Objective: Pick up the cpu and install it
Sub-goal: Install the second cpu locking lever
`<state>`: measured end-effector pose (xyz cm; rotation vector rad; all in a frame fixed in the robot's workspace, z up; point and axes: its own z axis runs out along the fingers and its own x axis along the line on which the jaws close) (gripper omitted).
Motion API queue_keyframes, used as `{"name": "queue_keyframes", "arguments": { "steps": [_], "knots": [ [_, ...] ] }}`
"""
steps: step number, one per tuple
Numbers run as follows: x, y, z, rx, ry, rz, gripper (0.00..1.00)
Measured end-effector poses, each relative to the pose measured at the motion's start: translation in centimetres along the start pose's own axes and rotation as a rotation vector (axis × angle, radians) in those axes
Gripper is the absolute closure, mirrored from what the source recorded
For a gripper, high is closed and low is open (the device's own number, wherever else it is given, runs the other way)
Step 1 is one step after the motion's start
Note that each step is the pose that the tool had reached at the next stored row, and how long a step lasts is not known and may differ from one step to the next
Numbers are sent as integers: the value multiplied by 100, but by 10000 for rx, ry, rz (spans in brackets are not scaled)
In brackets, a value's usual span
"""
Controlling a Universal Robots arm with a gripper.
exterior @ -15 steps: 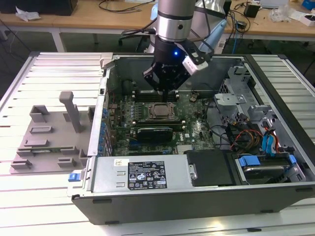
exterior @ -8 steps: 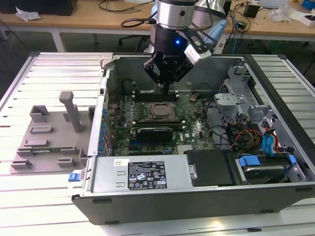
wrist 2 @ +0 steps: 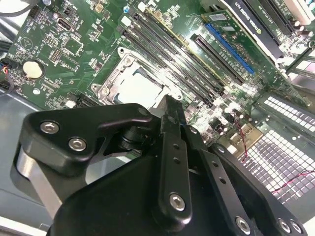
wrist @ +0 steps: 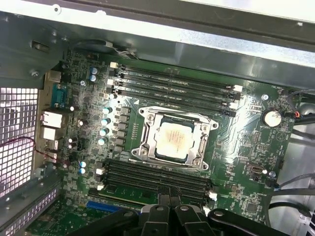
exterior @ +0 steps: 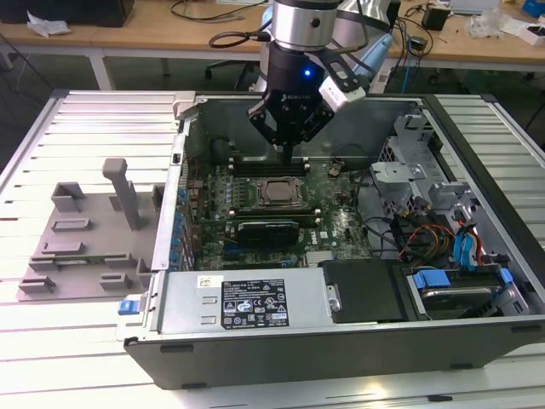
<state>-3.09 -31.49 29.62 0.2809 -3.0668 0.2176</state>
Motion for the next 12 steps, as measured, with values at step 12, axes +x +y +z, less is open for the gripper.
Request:
{"name": "queue_keyframes", "arguments": {
  "steps": [12],
  "knots": [
    [1,-1,0,-1509,-282,-53,89]
  ]
}}
